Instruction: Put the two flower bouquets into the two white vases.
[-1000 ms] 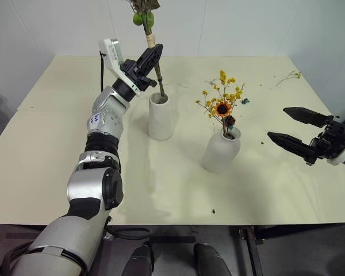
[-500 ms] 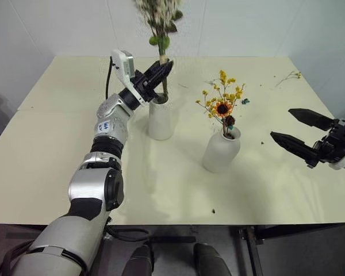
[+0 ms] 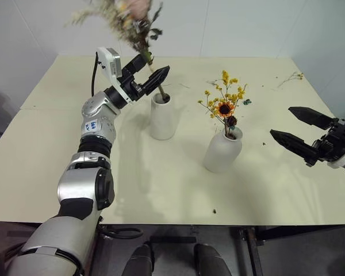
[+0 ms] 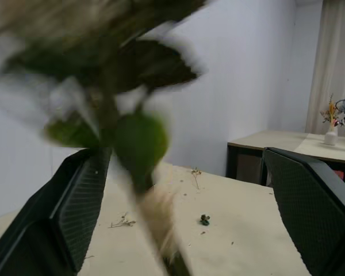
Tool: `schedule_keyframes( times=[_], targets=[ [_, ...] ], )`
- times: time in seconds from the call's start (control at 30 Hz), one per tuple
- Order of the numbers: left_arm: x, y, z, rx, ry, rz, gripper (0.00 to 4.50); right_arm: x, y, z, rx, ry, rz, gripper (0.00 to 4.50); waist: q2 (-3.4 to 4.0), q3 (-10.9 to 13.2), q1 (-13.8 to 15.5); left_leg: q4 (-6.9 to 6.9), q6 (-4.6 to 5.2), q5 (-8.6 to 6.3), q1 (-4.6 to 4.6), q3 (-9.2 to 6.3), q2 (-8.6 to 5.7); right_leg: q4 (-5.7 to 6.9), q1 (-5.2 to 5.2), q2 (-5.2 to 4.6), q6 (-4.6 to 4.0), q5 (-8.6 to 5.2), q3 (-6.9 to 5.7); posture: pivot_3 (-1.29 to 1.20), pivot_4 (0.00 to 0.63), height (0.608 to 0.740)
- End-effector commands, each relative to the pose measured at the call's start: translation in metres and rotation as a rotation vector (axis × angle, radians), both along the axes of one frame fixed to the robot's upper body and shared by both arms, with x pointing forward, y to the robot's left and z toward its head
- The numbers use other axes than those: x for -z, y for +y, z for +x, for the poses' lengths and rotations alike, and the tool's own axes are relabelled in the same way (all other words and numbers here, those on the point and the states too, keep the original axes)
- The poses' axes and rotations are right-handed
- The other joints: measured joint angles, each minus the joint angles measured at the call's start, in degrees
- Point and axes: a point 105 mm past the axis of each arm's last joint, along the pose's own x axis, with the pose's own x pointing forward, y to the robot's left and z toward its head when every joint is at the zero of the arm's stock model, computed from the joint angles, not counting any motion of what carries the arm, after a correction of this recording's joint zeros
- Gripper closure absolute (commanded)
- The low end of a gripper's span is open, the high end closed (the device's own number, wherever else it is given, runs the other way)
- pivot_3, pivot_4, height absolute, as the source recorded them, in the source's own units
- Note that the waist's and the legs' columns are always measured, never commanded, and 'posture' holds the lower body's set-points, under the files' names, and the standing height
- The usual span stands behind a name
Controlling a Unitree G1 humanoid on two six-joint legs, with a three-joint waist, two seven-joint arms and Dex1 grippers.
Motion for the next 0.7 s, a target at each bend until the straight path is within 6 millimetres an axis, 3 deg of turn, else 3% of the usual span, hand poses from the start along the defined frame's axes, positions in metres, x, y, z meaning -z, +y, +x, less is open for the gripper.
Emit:
schedule_keyframes(
  times=[0.03,0.4,0.57,0.7],
  targets=[
    [-0.018,0.004,-0.006,-0.009,-0.073,0.025,0.03,-0.007,0.002,-0.001,-0.009,-0.047,0.008,0.00,0.00,0.0,0.0,0.00,0.00,0.00,0.00,0.00,0.00,0.00,0.00,0.00,0.00,0.00,0.00,0.00,0.150,0.740],
    [-0.018,-0.003,-0.005,0.011,-0.060,0.029,0.03,-0.006,0.003,-0.001,-0.010,-0.049,0.017,0.00,0.00,0.0,-0.1,0.00,0.00,0.00,0.00,0.01,0.00,0.03,-0.01,0.00,0.00,0.00,0.00,0.00,0.150,0.740],
    [-0.009,-0.005,-0.006,-0.012,-0.079,0.187,0.03,-0.004,0.003,-0.001,-0.007,-0.046,0.017,0.00,0.00,0.0,-0.1,0.00,0.00,0.00,0.00,0.00,0.00,0.04,-0.01,0.00,0.00,0.00,0.00,0.00,0.150,0.740],
    [-0.010,0.020,-0.014,-0.023,-0.105,0.338,0.03,-0.004,0.002,-0.003,-0.003,-0.048,0.016,0.00,0.00,0.0,-0.4,-0.02,0.00,0.00,0.01,0.01,0.02,0.05,-0.04,0.03,-0.01,-0.01,0.01,0.00,0.150,0.740]
  ],
)
